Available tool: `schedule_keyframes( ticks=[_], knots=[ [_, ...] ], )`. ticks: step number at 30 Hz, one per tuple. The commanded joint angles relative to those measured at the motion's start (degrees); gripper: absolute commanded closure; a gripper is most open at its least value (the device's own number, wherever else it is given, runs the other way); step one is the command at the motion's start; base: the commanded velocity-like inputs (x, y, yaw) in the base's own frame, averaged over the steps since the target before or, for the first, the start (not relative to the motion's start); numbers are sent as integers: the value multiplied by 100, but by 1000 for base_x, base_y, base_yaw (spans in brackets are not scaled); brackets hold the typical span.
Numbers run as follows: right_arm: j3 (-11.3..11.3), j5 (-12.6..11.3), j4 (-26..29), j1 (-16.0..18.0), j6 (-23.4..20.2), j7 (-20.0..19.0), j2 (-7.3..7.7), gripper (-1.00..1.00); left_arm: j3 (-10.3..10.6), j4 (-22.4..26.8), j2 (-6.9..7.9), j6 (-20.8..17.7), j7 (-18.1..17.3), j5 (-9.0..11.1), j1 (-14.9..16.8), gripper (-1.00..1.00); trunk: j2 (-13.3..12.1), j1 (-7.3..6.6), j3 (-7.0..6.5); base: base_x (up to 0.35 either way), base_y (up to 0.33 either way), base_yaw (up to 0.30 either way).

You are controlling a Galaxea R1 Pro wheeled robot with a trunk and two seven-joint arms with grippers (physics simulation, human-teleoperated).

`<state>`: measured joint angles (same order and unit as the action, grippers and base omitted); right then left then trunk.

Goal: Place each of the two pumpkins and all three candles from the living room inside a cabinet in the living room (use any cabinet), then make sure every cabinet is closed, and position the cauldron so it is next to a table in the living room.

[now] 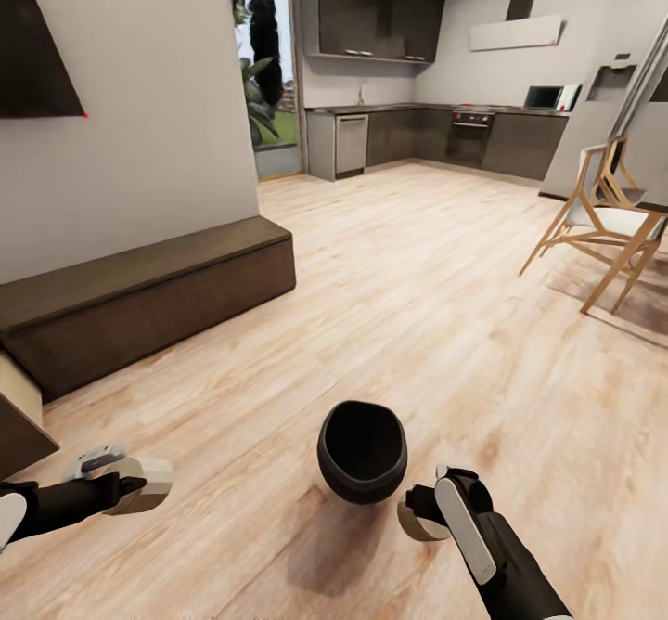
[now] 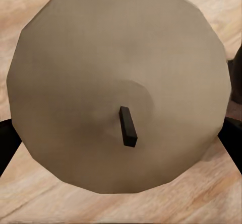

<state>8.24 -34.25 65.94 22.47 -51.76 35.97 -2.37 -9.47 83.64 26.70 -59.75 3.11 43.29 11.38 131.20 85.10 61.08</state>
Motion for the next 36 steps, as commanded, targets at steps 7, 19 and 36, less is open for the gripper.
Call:
schedule_keyframes(
  ticks=[7, 19, 36],
  knots=[
    [10, -56, 6, 3, -10, 60, 0, 100, -2, 3, -7, -25, 32, 48, 4, 100, -280, -155, -83, 0, 0, 246],
    [11, -54, 6, 3, -10, 60, 0, 100, -13, 3, -7, -21, 32, 62, 5, 100, -761, -419, -233, 0, 0, 246],
    [65, -22, 6, 3, -12, 76, -198, 100, -14, -39, -16, -13, 36, 74, 4, 100, -1443, -792, -494, 0, 0, 97]
  ],
)
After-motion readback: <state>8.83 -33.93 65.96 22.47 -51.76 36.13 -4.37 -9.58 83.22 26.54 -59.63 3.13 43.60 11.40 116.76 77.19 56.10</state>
